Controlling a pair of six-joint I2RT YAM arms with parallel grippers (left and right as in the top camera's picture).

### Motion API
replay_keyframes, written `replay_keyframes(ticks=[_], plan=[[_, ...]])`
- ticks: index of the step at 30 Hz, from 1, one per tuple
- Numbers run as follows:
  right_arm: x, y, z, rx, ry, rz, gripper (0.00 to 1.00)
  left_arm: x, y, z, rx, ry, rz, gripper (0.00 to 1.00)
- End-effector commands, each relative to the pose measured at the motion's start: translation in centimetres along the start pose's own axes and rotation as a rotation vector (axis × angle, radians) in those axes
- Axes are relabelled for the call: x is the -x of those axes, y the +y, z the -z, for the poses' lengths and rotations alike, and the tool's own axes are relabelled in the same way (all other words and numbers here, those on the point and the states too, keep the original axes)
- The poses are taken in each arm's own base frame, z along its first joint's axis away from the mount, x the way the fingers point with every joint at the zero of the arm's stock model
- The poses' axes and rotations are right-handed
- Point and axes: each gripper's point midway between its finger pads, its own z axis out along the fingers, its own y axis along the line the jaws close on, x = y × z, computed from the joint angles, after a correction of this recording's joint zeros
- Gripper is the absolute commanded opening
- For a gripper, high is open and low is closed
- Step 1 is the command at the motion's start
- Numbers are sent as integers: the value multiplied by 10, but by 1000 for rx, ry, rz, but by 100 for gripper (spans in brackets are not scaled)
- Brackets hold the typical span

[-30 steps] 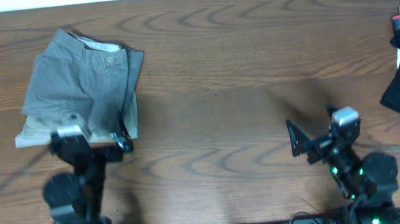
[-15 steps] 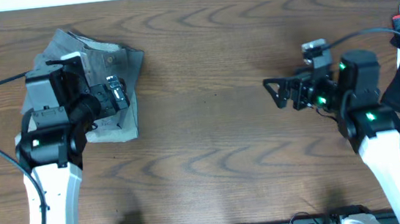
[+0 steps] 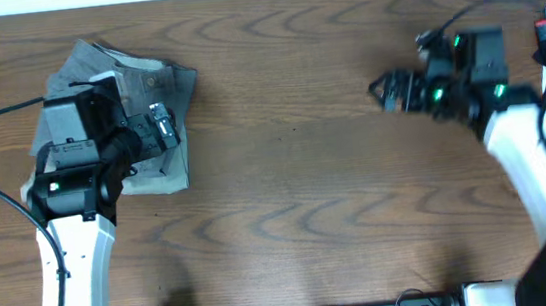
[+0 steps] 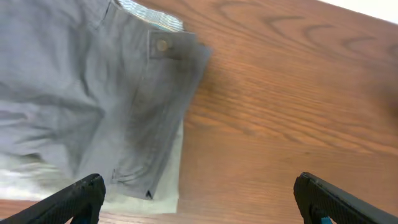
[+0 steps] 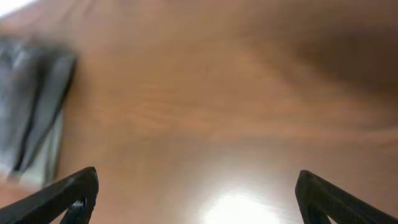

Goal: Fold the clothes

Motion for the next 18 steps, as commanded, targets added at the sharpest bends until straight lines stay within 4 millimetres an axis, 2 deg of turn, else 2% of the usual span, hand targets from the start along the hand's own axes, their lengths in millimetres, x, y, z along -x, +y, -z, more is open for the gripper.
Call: replay_keyframes(ticks=[1, 4, 5, 7, 10, 14, 18], plan=[[65, -54, 18, -204, -119, -75, 99, 5, 8, 3, 107, -23, -24, 98], [105, -90, 33, -252, -169, -139, 99, 1, 1, 3, 100, -10, -43, 98], [120, -108, 39, -275, -195, -164, 99, 0, -1, 2, 96, -5, -47, 98], [141, -134, 47, -300, -239, -200, 99, -1, -3, 2, 92, -3, -52, 98], [172, -189, 57, -400, -328, -240, 99, 0, -3, 1, 90, -5, -53, 98], [186, -259, 72, -550, -409, -299, 99, 0, -4, 1, 90, -7, -53, 98], [184, -310, 87, -607, -466, -373, 96, 2, -4, 1, 88, -16, -54, 98]])
